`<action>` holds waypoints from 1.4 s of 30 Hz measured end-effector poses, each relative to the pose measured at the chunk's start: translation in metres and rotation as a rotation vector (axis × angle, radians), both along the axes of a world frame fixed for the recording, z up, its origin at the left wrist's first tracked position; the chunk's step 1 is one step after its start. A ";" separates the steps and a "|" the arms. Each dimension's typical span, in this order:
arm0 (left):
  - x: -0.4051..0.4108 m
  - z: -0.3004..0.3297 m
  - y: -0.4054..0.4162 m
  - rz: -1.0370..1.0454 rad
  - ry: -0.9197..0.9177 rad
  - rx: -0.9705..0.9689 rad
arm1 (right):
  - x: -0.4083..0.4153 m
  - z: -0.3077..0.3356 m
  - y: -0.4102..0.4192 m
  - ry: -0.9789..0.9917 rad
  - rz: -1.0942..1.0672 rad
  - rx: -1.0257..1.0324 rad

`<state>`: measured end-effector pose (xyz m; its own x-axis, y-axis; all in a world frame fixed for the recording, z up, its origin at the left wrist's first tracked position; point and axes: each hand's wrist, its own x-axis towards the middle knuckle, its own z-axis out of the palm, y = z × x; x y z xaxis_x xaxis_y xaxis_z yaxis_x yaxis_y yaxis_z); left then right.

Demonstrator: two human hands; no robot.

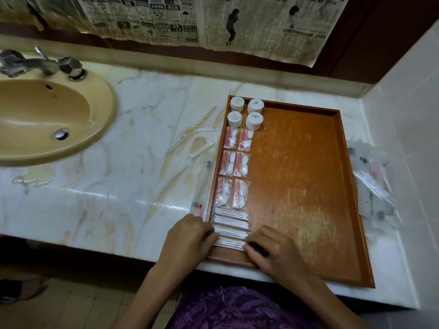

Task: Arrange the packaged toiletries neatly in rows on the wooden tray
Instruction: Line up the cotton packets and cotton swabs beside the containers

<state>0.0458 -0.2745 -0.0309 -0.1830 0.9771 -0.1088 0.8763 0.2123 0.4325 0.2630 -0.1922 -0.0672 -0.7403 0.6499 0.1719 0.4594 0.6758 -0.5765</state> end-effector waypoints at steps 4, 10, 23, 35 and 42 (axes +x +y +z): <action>-0.027 0.007 0.028 0.131 -0.053 0.116 | 0.003 0.000 0.016 0.054 -0.207 0.032; -0.076 -0.006 0.103 0.337 -0.026 0.166 | 0.006 -0.008 0.053 -0.347 -0.410 0.065; -0.097 -0.017 0.146 0.356 -0.010 0.165 | 0.004 -0.013 0.057 -0.477 -0.400 0.082; -0.048 0.024 0.073 0.153 -0.250 0.430 | 0.002 -0.011 0.057 -0.428 -0.413 0.103; -0.001 0.016 0.011 -0.268 -0.133 0.240 | 0.003 -0.012 0.057 -0.420 -0.409 0.099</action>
